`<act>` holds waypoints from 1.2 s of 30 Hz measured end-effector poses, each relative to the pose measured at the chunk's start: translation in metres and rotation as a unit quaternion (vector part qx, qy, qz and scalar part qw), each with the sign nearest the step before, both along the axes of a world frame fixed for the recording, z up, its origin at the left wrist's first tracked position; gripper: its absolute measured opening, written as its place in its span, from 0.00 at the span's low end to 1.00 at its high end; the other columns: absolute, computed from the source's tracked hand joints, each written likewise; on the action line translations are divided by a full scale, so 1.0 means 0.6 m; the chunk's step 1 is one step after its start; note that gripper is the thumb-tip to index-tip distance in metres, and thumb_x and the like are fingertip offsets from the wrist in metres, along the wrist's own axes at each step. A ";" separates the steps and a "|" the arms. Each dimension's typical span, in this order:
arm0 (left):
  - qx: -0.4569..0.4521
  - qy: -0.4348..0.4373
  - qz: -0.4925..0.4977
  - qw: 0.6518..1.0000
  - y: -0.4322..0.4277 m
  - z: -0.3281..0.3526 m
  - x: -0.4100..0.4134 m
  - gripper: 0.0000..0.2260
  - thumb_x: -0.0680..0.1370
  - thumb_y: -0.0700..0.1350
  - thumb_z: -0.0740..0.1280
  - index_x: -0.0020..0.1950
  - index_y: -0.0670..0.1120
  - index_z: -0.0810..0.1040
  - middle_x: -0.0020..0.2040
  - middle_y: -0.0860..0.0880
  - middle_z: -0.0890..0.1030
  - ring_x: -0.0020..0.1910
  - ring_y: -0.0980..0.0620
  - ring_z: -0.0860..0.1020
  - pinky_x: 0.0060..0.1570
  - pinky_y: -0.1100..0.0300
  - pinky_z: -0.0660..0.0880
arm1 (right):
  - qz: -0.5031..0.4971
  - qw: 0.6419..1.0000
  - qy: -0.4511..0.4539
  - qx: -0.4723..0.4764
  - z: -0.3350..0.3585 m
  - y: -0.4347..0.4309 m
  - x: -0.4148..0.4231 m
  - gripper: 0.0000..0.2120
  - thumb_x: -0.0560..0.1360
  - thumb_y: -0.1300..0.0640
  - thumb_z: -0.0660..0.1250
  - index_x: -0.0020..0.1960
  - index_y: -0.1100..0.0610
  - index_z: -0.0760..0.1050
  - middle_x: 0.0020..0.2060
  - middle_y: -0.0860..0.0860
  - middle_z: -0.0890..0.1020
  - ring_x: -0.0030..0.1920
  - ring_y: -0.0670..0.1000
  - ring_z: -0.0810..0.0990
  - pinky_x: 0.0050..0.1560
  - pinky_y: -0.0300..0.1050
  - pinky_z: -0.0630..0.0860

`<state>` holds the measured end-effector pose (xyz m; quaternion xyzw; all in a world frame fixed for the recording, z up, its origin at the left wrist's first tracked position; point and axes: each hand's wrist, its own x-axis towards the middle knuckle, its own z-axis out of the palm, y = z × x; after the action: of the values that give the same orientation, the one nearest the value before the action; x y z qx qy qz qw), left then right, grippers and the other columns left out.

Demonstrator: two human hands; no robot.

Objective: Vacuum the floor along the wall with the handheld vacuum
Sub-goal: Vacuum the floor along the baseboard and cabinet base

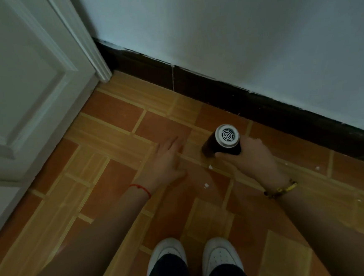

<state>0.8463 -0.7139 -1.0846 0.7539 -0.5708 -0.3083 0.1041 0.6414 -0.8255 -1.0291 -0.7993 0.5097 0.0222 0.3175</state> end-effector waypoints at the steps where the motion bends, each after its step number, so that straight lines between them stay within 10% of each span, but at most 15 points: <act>1: 0.000 -0.002 -0.008 1.000 -0.003 -0.001 -0.005 0.44 0.70 0.51 0.75 0.79 0.46 0.54 0.79 0.43 0.56 0.78 0.43 0.55 0.75 0.41 0.55 | -0.003 1.000 0.009 -0.005 0.002 -0.001 -0.007 0.29 0.71 0.40 0.71 0.66 0.53 0.73 0.54 0.53 0.83 0.51 0.53 0.81 0.47 0.45 0.78; 21: 0.008 0.011 -0.054 0.998 -0.045 -0.010 -0.064 0.38 0.69 0.27 0.63 0.77 0.45 0.61 0.79 0.43 0.58 0.78 0.42 0.56 0.74 0.40 0.58 | 0.024 0.995 -0.039 0.086 -0.003 0.065 -0.077 0.28 0.70 0.39 0.71 0.66 0.51 0.73 0.56 0.49 0.82 0.55 0.49 0.80 0.53 0.45 0.79; 29: 0.017 0.026 -0.030 0.999 -0.068 -0.010 -0.072 0.35 0.71 0.27 0.63 0.76 0.46 0.63 0.79 0.42 0.60 0.75 0.39 0.62 0.68 0.43 0.69 | 0.049 0.994 -0.035 0.096 -0.012 0.106 -0.096 0.32 0.69 0.36 0.70 0.69 0.45 0.68 0.59 0.47 0.81 0.59 0.52 0.77 0.56 0.53 0.77; 36: 0.005 0.025 -0.044 0.999 -0.089 -0.006 -0.118 0.32 0.73 0.30 0.62 0.77 0.44 0.62 0.78 0.41 0.61 0.77 0.41 0.58 0.75 0.47 0.59 | -0.033 0.993 -0.073 0.087 -0.011 0.103 -0.148 0.27 0.71 0.39 0.71 0.66 0.49 0.72 0.57 0.46 0.82 0.56 0.47 0.80 0.54 0.45 0.79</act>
<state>0.7754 -0.7674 -1.0881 0.7207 -0.5991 -0.3339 0.1007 0.5523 -0.7634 -1.0354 -0.7508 0.5072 -0.0022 0.4231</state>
